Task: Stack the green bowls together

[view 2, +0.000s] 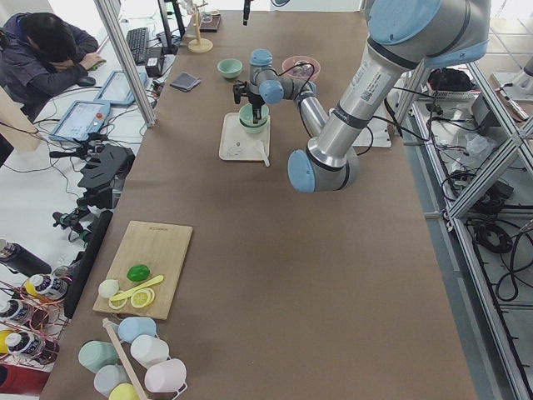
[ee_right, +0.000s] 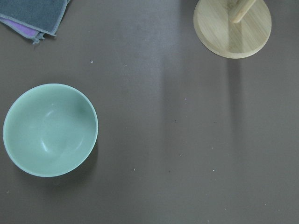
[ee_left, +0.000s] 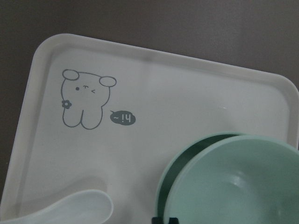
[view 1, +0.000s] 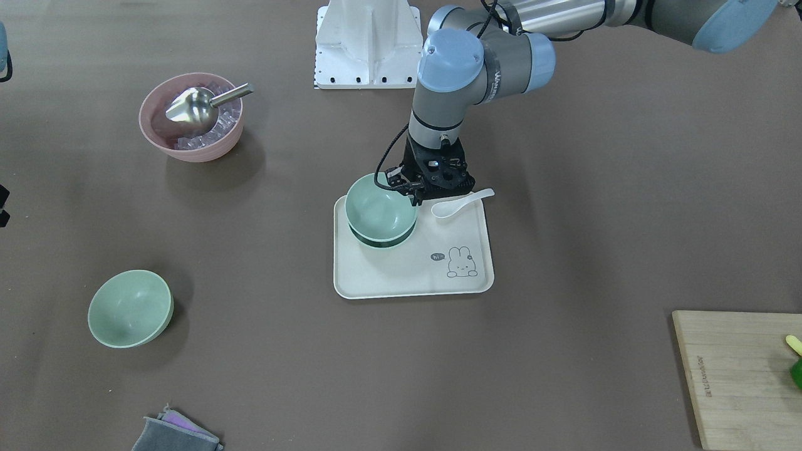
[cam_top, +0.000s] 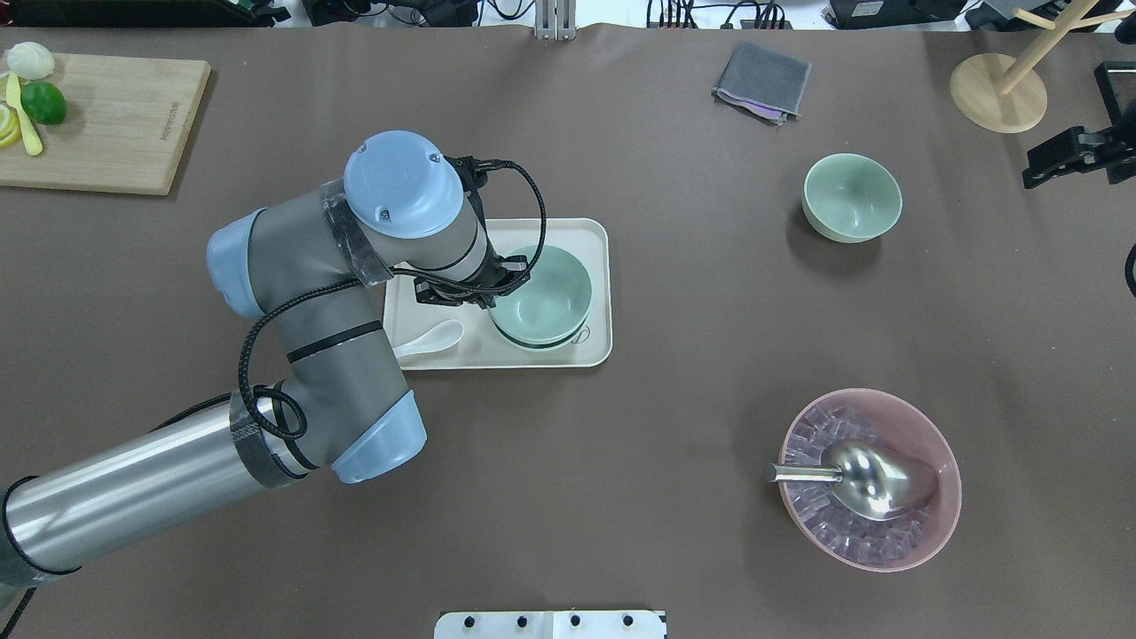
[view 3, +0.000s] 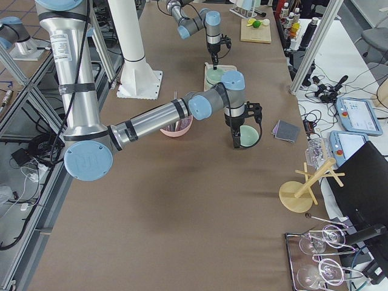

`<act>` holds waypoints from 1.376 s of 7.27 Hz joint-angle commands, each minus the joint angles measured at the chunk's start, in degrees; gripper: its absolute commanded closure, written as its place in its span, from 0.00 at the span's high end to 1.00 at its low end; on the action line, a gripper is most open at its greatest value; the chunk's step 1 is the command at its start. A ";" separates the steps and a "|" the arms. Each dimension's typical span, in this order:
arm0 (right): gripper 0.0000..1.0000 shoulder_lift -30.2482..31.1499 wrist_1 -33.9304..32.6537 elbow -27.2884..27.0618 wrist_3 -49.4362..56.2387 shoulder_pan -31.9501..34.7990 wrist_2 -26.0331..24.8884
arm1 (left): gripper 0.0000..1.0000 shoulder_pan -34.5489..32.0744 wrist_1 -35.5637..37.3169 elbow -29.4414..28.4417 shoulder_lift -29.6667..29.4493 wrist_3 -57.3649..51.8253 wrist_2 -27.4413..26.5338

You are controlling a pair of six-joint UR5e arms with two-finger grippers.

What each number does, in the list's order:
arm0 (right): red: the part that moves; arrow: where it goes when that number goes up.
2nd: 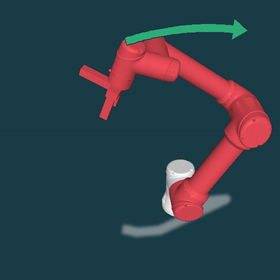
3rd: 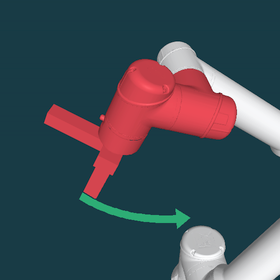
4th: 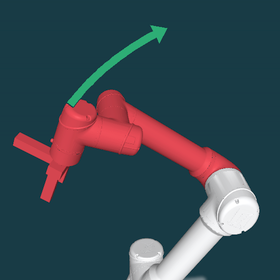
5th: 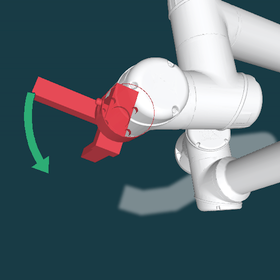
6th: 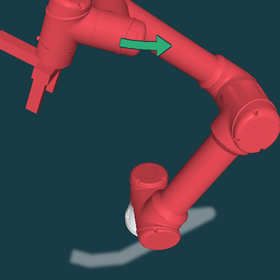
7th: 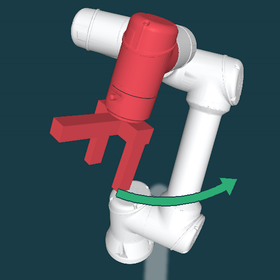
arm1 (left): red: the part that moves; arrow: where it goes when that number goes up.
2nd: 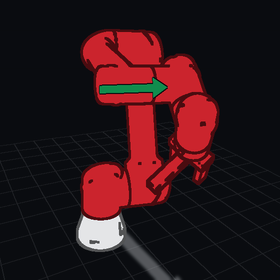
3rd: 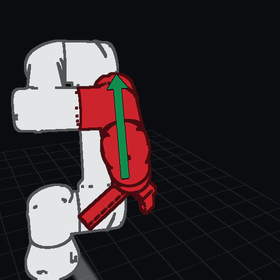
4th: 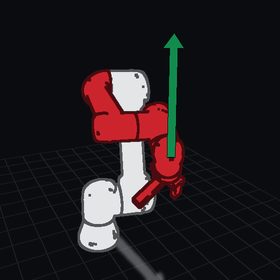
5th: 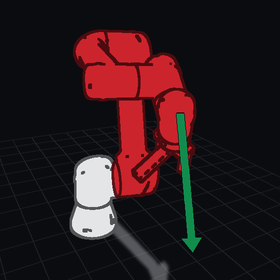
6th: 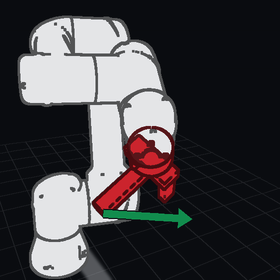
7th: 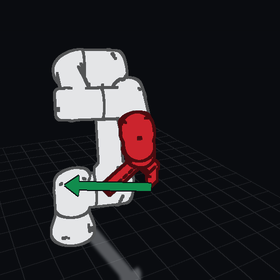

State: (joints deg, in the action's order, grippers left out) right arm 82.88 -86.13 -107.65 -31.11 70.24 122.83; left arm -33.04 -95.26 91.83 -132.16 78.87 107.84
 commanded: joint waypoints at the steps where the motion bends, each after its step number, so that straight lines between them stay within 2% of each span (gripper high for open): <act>1: 0.99 0.00 0.00 -0.01 0.00 -0.10 -0.13 | 0.00 0.08 -3.70 -2.18 -0.02 0.23 0.00; 10: 0.99 -0.09 0.00 -0.01 -0.18 -0.10 -0.13 | 0.00 0.08 -4.15 -3.06 0.06 0.06 0.09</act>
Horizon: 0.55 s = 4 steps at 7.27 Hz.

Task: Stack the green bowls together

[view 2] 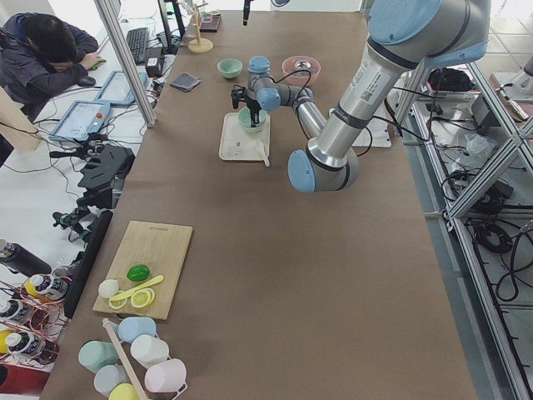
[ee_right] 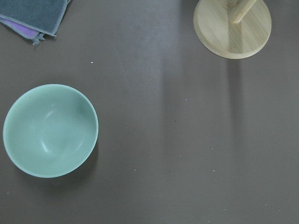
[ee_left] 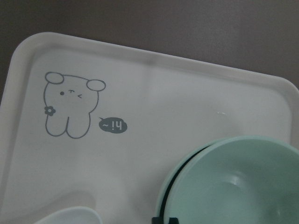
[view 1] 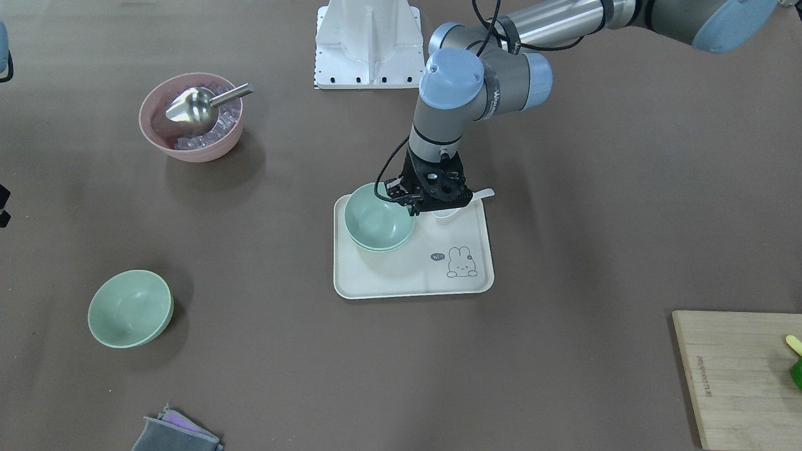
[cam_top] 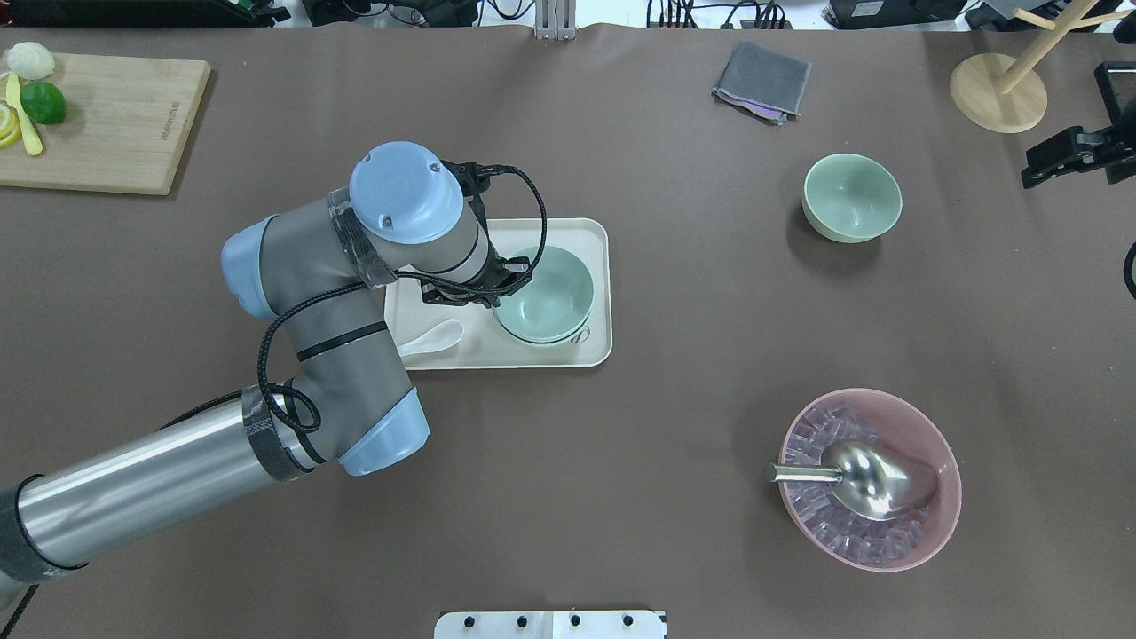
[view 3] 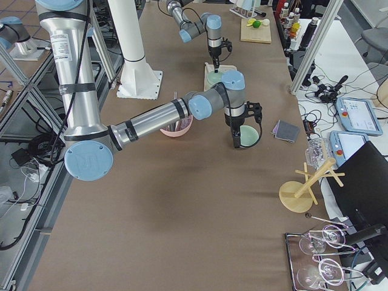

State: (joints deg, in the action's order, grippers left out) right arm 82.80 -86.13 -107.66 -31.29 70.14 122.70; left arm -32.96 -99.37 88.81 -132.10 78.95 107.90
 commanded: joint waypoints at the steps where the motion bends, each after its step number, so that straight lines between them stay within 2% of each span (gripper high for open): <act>1: 0.99 -0.01 0.00 -0.01 0.00 0.00 0.00 | 0.00 0.00 -0.03 -0.04 0.09 -0.02 0.03; 2: 0.99 0.08 0.00 -0.01 0.00 0.00 0.00 | 0.00 0.00 -0.38 -0.13 0.09 -0.02 0.03; 3: 0.99 -0.01 0.00 -0.01 0.00 0.00 0.00 | 0.18 0.00 -1.86 -0.74 0.09 -0.02 0.03; 4: 0.99 -0.01 0.00 -0.01 0.00 0.00 0.00 | 0.60 0.00 -3.27 -1.44 0.18 -0.02 0.03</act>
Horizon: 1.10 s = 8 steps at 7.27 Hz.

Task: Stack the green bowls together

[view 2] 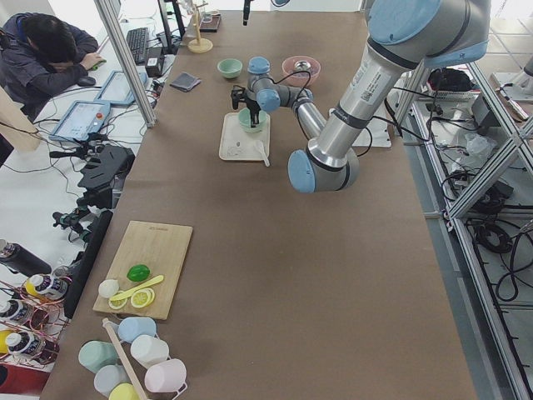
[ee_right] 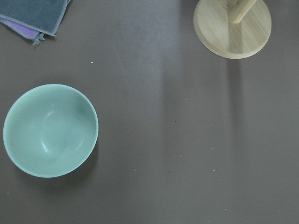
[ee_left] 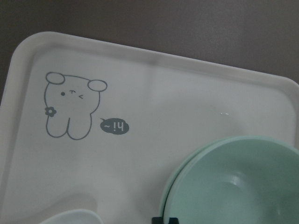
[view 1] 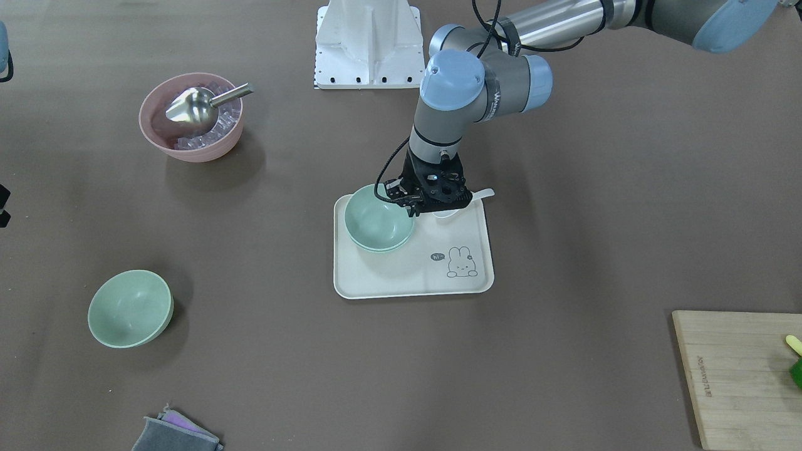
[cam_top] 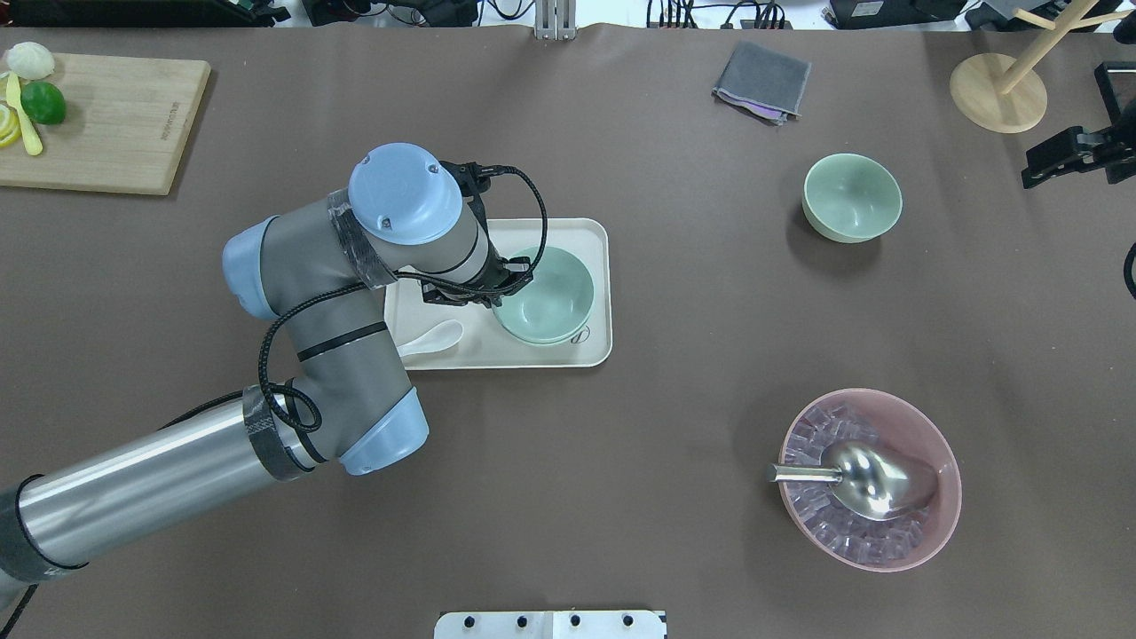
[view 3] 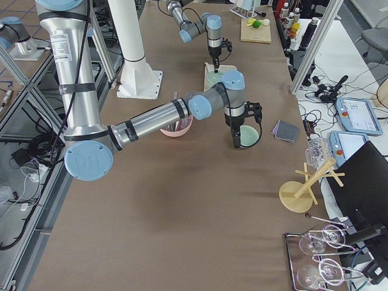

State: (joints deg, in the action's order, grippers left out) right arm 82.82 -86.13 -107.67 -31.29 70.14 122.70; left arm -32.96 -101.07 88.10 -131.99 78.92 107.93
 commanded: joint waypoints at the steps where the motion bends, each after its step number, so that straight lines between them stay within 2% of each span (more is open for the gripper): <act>1: 0.99 -0.02 0.00 0.00 0.00 0.00 0.00 | 0.90 0.09 -2.29 -0.83 0.24 0.00 -0.17; 2: 0.99 -0.02 0.00 0.00 0.00 0.00 0.00 | 0.97 0.00 -2.21 -0.31 0.24 0.00 -0.18; 4: 0.99 -0.11 0.00 0.00 0.00 0.00 0.09 | 0.97 -1.40 -1.33 3.46 0.41 -0.09 0.17; 5: 1.00 -0.46 0.87 -0.35 0.00 -0.18 0.09 | 0.97 -2.80 3.29 6.35 0.76 -0.61 0.35; 7: 1.00 -0.90 3.16 -0.35 -0.09 -1.75 0.09 | 0.98 -9.89 14.27 13.91 4.52 -17.74 5.16; 8: 1.00 -0.99 3.16 -0.26 -1.48 -2.89 0.09 | 0.98 -15.59 15.80 15.15 7.85 -28.11 8.14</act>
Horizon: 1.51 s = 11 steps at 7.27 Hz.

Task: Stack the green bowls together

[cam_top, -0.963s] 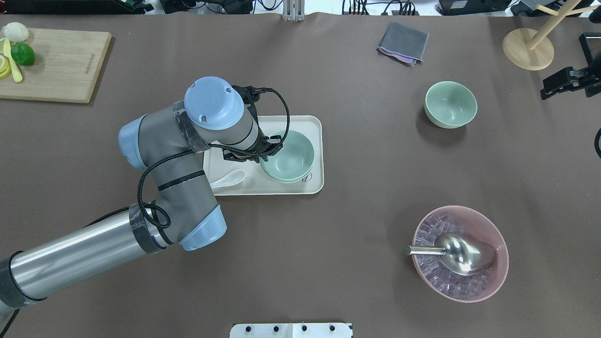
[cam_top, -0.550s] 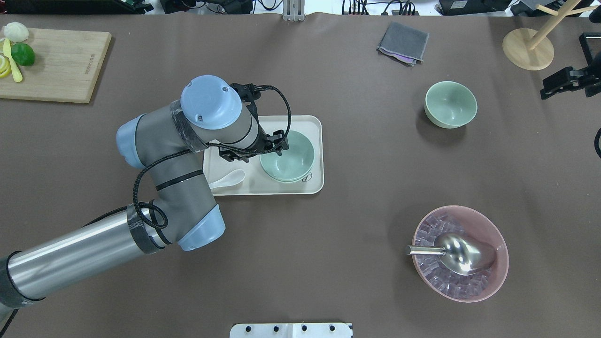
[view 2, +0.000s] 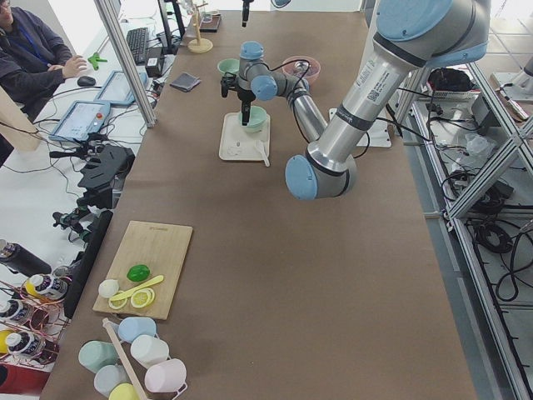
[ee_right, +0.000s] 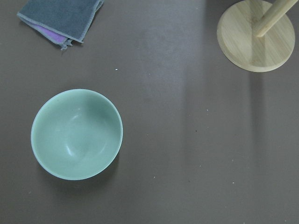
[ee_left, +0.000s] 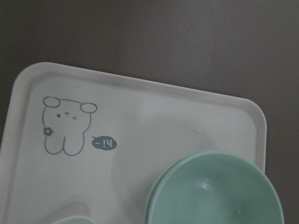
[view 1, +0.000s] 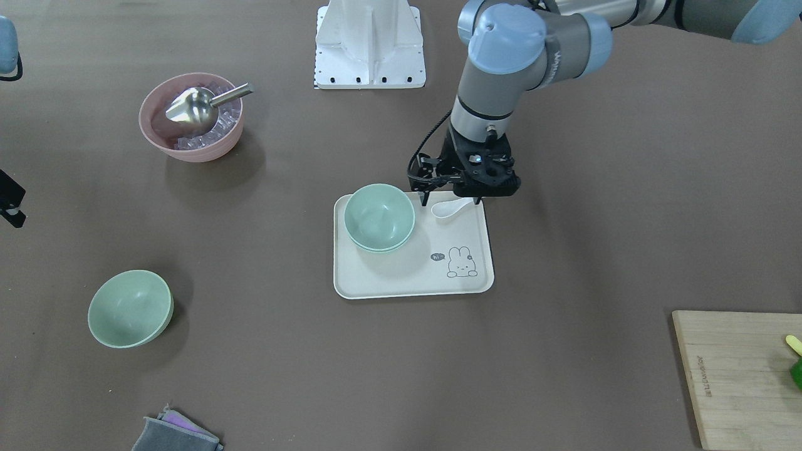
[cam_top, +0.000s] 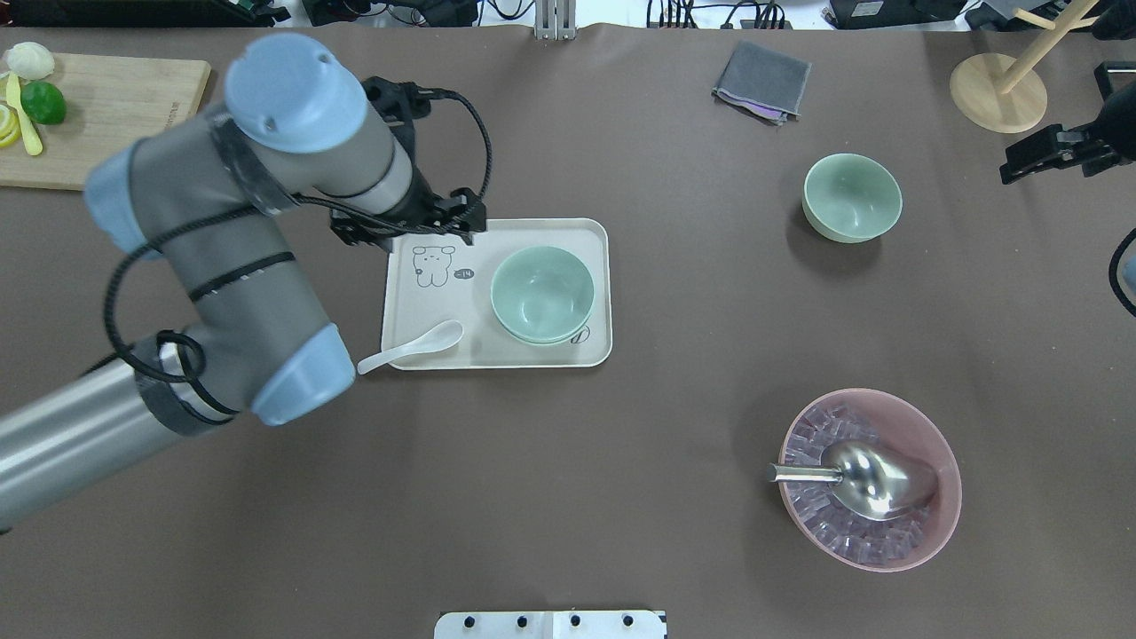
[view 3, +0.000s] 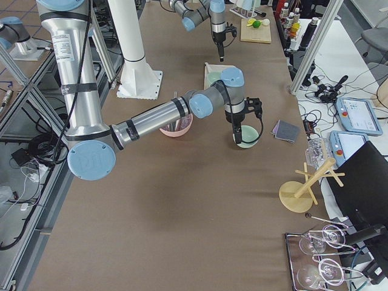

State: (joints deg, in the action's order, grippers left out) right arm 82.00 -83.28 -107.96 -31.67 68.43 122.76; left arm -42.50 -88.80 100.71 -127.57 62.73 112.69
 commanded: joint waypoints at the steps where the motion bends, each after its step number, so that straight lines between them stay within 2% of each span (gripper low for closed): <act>1: 1.00 -0.52 0.31 0.29 -4.24 -2.67 -0.06 | 0.98 -15.16 4.33 2.73 7.04 -26.98 9.51; 2: 1.00 -1.13 0.31 0.73 -8.89 -4.60 -0.50 | 0.98 -24.91 6.77 2.04 11.34 -39.66 18.10; 3: 0.98 -1.58 0.31 1.43 -12.15 -6.45 -2.16 | 0.98 -29.70 9.06 1.77 15.30 -47.36 20.53; 4: 0.98 -2.71 0.31 3.96 -14.88 -7.60 -2.87 | 0.98 -32.45 8.21 -0.41 22.38 -48.57 20.47; 5: 0.96 -5.07 0.40 7.64 -15.26 -8.04 -3.31 | 0.98 -35.43 5.42 -0.08 25.15 -49.28 16.99; 6: 0.91 -6.84 1.09 10.72 -15.44 -8.48 -4.19 | 0.98 -35.38 0.86 0.97 29.79 -49.81 15.56; 7: 0.83 -7.29 5.19 14.84 -15.53 -8.58 -4.72 | 0.98 -35.37 -1.27 1.15 31.49 -49.81 15.63; 8: 0.73 -9.03 10.71 20.10 -15.87 -8.66 -4.72 | 0.98 -35.37 -1.38 1.24 31.86 -49.81 15.63; 9: 0.67 -12.01 11.46 23.64 -17.79 -9.10 -4.64 | 0.98 -35.37 -1.38 1.50 31.95 -49.81 15.63; 11: 0.57 -12.39 11.47 23.85 -19.04 -9.98 -4.72 | 0.98 -35.37 -1.38 1.59 31.86 -49.81 15.63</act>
State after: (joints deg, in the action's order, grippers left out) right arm 70.12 -72.16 -84.86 -49.98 58.87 118.07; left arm -77.87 -90.12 102.24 -95.72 12.92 128.33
